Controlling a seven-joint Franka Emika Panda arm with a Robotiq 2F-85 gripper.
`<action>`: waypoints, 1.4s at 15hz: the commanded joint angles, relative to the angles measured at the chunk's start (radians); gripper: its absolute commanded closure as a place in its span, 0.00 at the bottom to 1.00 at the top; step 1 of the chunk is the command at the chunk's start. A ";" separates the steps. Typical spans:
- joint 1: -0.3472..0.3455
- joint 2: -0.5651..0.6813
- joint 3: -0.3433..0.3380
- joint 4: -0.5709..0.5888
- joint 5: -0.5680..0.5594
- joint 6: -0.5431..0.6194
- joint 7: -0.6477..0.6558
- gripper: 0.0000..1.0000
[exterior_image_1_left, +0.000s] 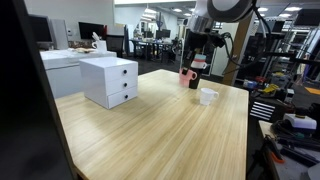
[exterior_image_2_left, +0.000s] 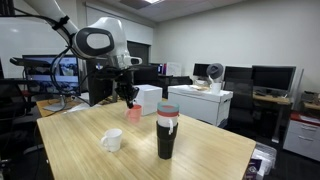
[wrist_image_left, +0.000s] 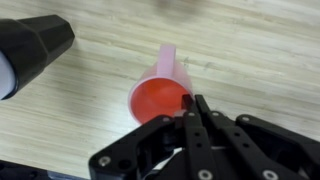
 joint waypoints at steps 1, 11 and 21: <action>-0.025 -0.008 -0.002 -0.081 -0.090 0.101 0.107 0.96; -0.039 0.048 -0.018 -0.108 -0.168 0.129 0.237 0.96; -0.019 -0.035 -0.017 -0.025 -0.132 -0.051 0.183 0.53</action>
